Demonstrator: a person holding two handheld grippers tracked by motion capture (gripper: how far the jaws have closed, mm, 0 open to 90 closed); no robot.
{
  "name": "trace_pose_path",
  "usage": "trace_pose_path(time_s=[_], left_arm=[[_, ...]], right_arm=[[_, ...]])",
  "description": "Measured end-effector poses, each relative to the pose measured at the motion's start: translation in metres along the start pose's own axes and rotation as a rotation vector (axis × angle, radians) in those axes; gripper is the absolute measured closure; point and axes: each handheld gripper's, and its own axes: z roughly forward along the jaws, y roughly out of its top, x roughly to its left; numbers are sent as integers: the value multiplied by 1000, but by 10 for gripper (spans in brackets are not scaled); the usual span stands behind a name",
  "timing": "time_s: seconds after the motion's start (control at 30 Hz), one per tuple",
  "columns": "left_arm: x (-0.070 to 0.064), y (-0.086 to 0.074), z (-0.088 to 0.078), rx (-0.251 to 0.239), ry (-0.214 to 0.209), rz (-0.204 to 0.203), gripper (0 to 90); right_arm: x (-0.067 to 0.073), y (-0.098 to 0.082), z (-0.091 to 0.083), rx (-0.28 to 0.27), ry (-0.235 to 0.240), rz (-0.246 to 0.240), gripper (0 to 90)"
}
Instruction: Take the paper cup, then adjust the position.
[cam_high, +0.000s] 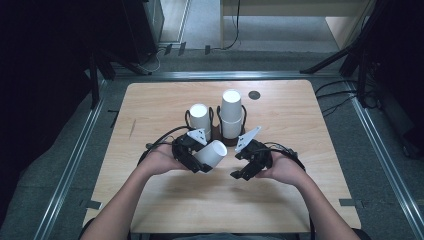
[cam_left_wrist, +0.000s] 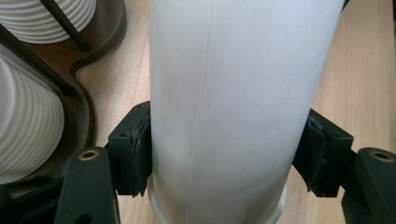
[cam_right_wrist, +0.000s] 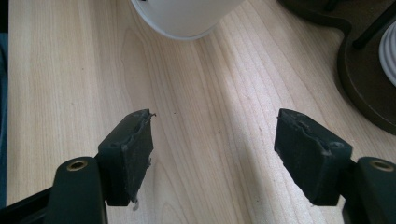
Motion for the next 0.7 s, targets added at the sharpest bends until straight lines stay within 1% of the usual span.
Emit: trace_pose_path(time_s=[0.07,0.1,0.13,0.17,0.23,0.3,0.37,0.43,0.53,0.57,0.63,0.7], left_arm=[[0,1,2,24,13,8,308],[1,2,2,36,10,10,308],[1,2,3,37,11,15,307],[1,3,3,32,12,10,307],[1,4,2,35,9,14,307],[0,6,2,55,22,29,307],[0,7,3,60,22,29,307],[-2,8,5,78,28,38,307],[-3,10,10,101,20,45,307],[-5,10,11,107,19,45,307],[-6,11,12,113,9,47,307],[-9,13,15,123,3,59,307]], right_arm=[[0,0,-1,0,-6,0,279],[0,0,-1,0,-6,0,279],[-1,0,-1,0,-8,1,279],[-1,0,-1,1,-9,-1,279],[-1,0,-1,-3,-11,-6,276],[0,0,-2,-15,-14,-17,276],[1,0,-3,-14,-14,-17,275],[1,1,-3,-18,-14,-17,275],[2,2,-2,-20,-6,-26,272],[2,2,-2,-25,-3,-35,272],[3,4,-2,-35,4,-38,270],[4,5,-3,-46,11,-42,269]])
